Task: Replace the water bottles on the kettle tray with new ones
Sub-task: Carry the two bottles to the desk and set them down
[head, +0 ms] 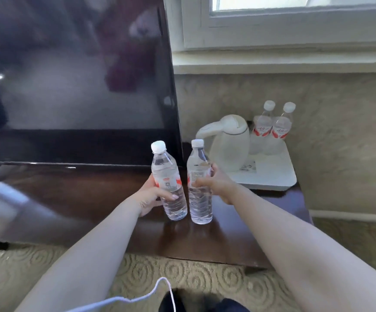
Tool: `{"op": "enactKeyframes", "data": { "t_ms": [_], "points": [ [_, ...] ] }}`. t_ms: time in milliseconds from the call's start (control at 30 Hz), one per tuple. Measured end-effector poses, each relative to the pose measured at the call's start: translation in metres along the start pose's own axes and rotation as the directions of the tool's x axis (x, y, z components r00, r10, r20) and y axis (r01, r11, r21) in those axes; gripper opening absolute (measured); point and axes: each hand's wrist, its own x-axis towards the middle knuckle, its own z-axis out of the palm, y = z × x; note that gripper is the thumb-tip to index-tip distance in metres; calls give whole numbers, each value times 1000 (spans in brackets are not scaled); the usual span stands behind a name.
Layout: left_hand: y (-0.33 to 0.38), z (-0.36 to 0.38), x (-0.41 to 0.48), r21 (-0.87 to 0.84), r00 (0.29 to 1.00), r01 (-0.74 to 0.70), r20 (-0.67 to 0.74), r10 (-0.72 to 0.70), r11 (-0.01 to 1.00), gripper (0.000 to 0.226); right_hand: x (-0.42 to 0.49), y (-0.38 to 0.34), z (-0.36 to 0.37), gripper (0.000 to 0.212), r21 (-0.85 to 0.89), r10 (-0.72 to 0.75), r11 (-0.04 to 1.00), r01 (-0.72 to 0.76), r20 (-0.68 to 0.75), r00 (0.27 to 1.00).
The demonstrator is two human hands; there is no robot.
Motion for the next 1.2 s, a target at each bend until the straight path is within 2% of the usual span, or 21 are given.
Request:
{"op": "enactKeyframes", "data": {
  "t_ms": [167,333,467,600,733,867,1033,1200],
  "points": [
    [-6,-9,18,116,995,-36,98,25,993,89,-1,9,13,79,40,-3,999,8,-120,993],
    [-8,-19,28,198,982,-120,170,86,973,100,-5,14,29,65,-3,-92,996,92,-138,986],
    [-12,-24,33,257,972,-186,192,138,949,91,-7,25,42,77,20,-65,997,71,-204,977],
    [-15,-28,34,287,952,-265,230,202,921,75,-10,33,50,70,-12,-27,1000,24,-240,971],
    [-18,-29,31,311,932,-324,269,244,893,66,-9,37,54,82,10,2,1000,0,-253,967],
    [-17,-32,32,322,941,-295,261,215,900,74,-8,33,54,85,4,20,1000,-20,-257,966],
    [-22,-35,35,354,945,-275,270,184,894,81,-9,27,49,90,-41,47,998,-56,-197,979],
    [-33,-36,35,337,947,-287,238,214,897,85,-12,25,50,89,-79,54,994,-71,-199,979]
  ]
}}
